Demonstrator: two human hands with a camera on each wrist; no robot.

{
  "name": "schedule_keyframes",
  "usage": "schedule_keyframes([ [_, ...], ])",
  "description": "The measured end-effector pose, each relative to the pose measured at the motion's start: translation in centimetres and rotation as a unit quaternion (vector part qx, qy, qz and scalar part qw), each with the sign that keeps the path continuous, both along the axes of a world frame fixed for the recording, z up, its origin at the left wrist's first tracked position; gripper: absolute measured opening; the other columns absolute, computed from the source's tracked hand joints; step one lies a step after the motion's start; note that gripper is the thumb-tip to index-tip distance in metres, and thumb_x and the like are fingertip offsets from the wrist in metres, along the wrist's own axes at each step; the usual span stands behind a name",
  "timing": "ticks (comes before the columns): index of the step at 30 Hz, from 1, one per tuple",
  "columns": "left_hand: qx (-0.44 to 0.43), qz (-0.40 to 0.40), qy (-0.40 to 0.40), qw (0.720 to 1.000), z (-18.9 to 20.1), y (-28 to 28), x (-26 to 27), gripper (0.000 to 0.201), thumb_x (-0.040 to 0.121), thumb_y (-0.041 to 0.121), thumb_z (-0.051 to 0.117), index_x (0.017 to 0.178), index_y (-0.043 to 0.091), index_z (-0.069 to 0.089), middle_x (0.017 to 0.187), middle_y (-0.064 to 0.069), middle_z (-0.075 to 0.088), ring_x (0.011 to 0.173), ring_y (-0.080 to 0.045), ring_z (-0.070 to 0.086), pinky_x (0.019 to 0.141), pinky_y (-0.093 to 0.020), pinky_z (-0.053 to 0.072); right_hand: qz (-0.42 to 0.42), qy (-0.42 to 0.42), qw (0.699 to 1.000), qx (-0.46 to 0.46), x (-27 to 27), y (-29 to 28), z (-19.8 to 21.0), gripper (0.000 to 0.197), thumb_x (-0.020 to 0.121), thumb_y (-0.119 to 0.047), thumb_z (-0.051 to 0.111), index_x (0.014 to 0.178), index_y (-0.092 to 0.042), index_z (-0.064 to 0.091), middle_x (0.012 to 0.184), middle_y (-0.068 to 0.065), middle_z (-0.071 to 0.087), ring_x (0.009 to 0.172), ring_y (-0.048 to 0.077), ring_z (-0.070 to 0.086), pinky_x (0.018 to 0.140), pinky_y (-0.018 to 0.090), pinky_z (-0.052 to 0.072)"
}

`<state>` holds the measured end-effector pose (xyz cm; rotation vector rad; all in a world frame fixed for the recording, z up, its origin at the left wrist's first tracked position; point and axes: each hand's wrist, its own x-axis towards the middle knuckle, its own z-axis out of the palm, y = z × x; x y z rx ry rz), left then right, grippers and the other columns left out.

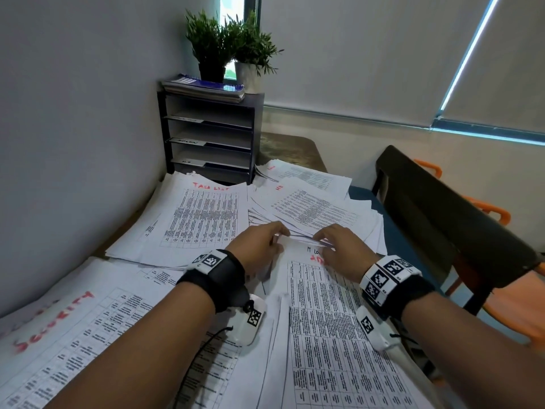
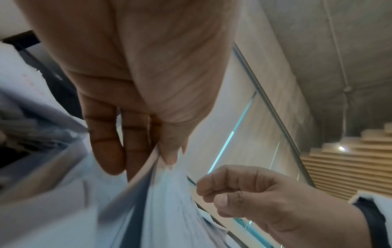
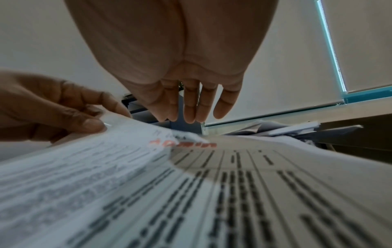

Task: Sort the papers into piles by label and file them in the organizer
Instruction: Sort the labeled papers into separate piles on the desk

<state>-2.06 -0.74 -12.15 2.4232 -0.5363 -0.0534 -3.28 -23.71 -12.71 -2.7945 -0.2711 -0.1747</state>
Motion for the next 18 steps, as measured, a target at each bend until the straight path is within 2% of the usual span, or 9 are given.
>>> schedule_keyframes([
  [2, -0.002, -0.004, -0.005, 1.0, 0.0, 0.1, 0.0, 0.023, 0.096, 0.02, 0.063, 0.118, 0.027, 0.065, 0.094, 0.005, 0.062, 0.085, -0.016, 0.059, 0.069, -0.025, 0.039, 0.007, 0.003, 1.0, 0.002, -0.2, -0.2, 0.0, 0.033, 0.097, -0.022, 0.059, 0.129, -0.021, 0.058, 0.13, -0.001, 0.055, 0.123, 0.017, 0.049, 0.105, 0.033, 0.04],
  [4, -0.003, 0.003, -0.02, 1.0, 0.0, 0.1, 0.1, 0.019, 0.095, 0.022, 0.065, 0.113, 0.026, 0.068, 0.093, 0.007, 0.061, 0.09, -0.015, 0.059, 0.071, -0.024, 0.038, 0.009, 0.005, 1.0, 0.003, -0.4, -0.2, -0.1, 0.036, 0.097, -0.022, 0.058, 0.133, -0.021, 0.057, 0.133, -0.002, 0.055, 0.125, 0.016, 0.048, 0.108, 0.032, 0.038],
  [6, -0.007, 0.005, -0.044, 0.999, 0.0, -0.1, 0.1, 0.015, 0.092, 0.022, 0.067, 0.106, 0.025, 0.073, 0.098, 0.005, 0.062, 0.096, -0.015, 0.06, 0.075, -0.025, 0.042, 0.011, 0.0, 1.0, 0.004, -0.3, -0.1, -0.3, 0.036, 0.096, -0.021, 0.058, 0.133, -0.021, 0.057, 0.133, -0.001, 0.054, 0.126, 0.017, 0.048, 0.109, 0.033, 0.038],
  [9, -0.039, 0.0, -0.095, 0.995, 0.1, -0.4, 0.2, 0.009, 0.088, 0.02, 0.074, 0.096, 0.02, 0.078, 0.118, 0.004, 0.056, 0.107, -0.013, 0.057, 0.089, -0.028, 0.047, 0.011, -0.008, 1.0, 0.01, -0.2, 0.0, -0.3, 0.038, 0.095, -0.02, 0.059, 0.133, -0.02, 0.056, 0.133, 0.0, 0.053, 0.126, 0.019, 0.048, 0.109, 0.036, 0.039],
  [10, -0.051, 0.003, -0.105, 0.993, 0.2, -0.5, 0.1, 0.008, 0.089, 0.02, 0.073, 0.096, 0.02, 0.077, 0.119, 0.004, 0.057, 0.106, -0.012, 0.057, 0.089, -0.028, 0.047, 0.008, -0.008, 1.0, 0.018, -0.2, 0.0, -0.2, 0.04, 0.095, -0.021, 0.06, 0.135, -0.019, 0.055, 0.135, 0.001, 0.052, 0.127, 0.02, 0.048, 0.109, 0.037, 0.039],
  [14, -0.113, 0.017, -0.1, 0.988, 0.6, -0.9, -0.1, 0.008, 0.097, 0.02, 0.059, 0.096, 0.019, 0.067, 0.095, 0.003, 0.069, 0.09, -0.018, 0.063, 0.078, -0.031, 0.049, -0.011, -0.021, 0.995, 0.093, -0.8, -0.4, 0.8, 0.05, 0.095, -0.032, 0.063, 0.14, -0.016, 0.049, 0.137, -0.002, 0.048, 0.128, 0.015, 0.047, 0.11, 0.036, 0.039],
  [16, -0.161, 0.025, -0.073, 0.984, 0.6, -1.1, -0.1, 0.007, 0.097, 0.021, 0.06, 0.092, 0.02, 0.065, 0.091, 0.003, 0.069, 0.086, -0.018, 0.063, 0.077, -0.035, 0.052, -0.026, -0.023, 0.994, 0.106, -0.9, -1.1, 1.5, 0.037, 0.093, -0.037, 0.064, 0.126, -0.02, 0.059, 0.124, -0.009, 0.054, 0.117, 0.011, 0.052, 0.099, 0.032, 0.045],
  [18, -0.207, 0.033, -0.043, 0.977, 0.5, -1.1, 0.1, 0.007, 0.093, 0.023, 0.066, 0.086, 0.022, 0.065, 0.087, 0.002, 0.07, 0.084, -0.019, 0.065, 0.077, -0.043, 0.057, -0.039, -0.01, 0.994, 0.102, -1.0, -1.8, 2.1, 0.014, 0.092, -0.037, 0.066, 0.097, -0.023, 0.065, 0.1, -0.011, 0.066, 0.096, 0.012, 0.06, 0.078, 0.028, 0.046],
])
